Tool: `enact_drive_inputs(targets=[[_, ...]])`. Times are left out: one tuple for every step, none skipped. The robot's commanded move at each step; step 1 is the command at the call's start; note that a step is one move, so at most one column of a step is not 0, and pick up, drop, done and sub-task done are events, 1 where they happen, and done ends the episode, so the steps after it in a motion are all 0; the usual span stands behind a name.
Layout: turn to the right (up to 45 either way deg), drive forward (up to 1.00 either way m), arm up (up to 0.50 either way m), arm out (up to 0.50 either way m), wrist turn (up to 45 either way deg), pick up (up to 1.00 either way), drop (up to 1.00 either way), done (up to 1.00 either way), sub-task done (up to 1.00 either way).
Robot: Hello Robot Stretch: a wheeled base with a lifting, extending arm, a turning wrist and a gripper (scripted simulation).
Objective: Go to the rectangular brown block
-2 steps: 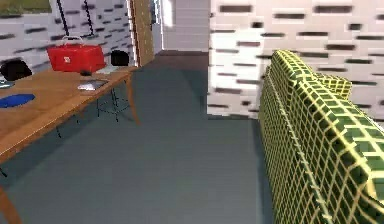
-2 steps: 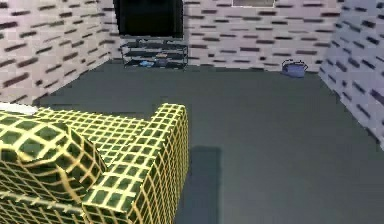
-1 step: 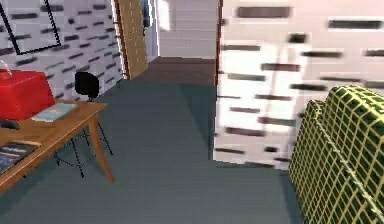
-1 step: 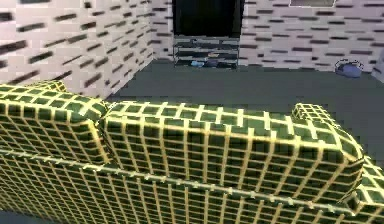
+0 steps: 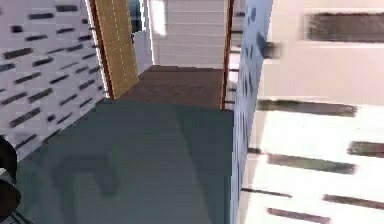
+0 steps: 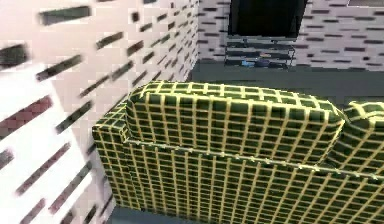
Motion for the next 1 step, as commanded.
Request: enact_drive_inputs(targets=[[0.0, 0.4, 0.0, 0.0, 0.0, 0.0, 0.0, 0.0, 0.0]])
